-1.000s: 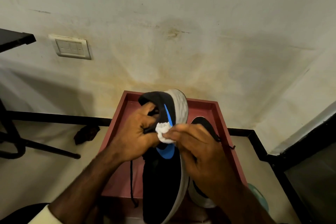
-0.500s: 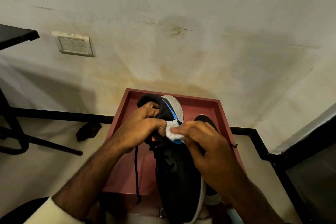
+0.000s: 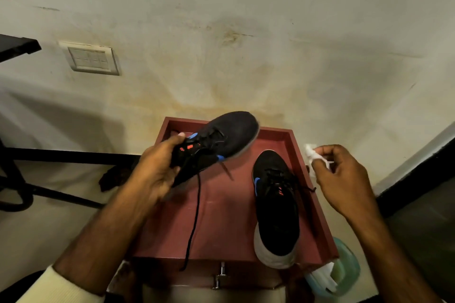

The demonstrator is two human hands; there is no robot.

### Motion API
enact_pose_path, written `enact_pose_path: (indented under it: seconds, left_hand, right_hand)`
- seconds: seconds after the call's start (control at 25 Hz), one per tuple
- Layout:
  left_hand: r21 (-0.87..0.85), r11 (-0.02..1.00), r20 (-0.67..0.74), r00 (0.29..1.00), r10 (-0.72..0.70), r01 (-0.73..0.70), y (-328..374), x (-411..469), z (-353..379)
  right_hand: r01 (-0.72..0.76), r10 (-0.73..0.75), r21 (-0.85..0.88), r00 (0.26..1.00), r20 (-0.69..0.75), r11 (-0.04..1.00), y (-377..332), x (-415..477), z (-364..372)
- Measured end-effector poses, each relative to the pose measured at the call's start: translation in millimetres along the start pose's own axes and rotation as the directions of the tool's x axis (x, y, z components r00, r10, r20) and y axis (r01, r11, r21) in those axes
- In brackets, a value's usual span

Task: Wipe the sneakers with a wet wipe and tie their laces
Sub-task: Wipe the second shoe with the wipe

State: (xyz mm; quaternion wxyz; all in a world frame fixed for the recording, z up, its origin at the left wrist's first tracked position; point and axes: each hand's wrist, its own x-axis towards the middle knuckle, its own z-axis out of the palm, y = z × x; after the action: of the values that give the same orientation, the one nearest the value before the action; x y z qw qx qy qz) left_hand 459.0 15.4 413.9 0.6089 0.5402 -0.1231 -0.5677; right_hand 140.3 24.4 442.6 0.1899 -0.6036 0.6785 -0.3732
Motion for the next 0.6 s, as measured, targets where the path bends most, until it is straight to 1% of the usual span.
enact_pose_path:
  seconds: [0.08, 0.16, 0.2, 0.32, 0.48, 0.52, 0.6]
  left_hand:
    - [-0.121, 0.991, -0.037, 0.997, -0.064, 0.059, -10, -8, 7]
    - [-0.172, 0.981, -0.053, 0.993, -0.103, 0.093, -23, -17, 14]
    - [-0.210, 0.971, -0.055, 0.990, -0.127, 0.113, -31, -19, 18]
    - [-0.325, 0.925, -0.031, 0.976, -0.218, 0.196, -52, -23, 25]
    - [-0.302, 0.933, -0.048, 0.975, -0.219, 0.195, -75, -20, 32]
    - [-0.306, 0.932, -0.053, 0.974, -0.219, 0.192, -79, -19, 33]
    - [-0.315, 0.927, -0.044, 0.973, -0.228, 0.203, -85, -13, 31]
  right_hand:
    - [-0.014, 0.044, -0.233, 0.991, 0.123, 0.972, 12, 2, -1]
    - [0.024, 0.090, -0.380, 0.956, 0.280, 0.925, 23, 2, 2]
    - [0.033, 0.120, -0.409, 0.931, 0.344, 0.912, 28, 2, 4]
    - [0.052, 0.185, -0.484, 0.884, 0.429, 0.874, 34, 3, 3]
    - [0.096, 0.279, -0.540, 0.773, 0.569, 0.836, 32, -1, -1]
    - [0.094, 0.290, -0.540, 0.759, 0.583, 0.837, 33, -2, 0]
    - [0.080, 0.272, -0.516, 0.776, 0.570, 0.853, 35, -3, 4]
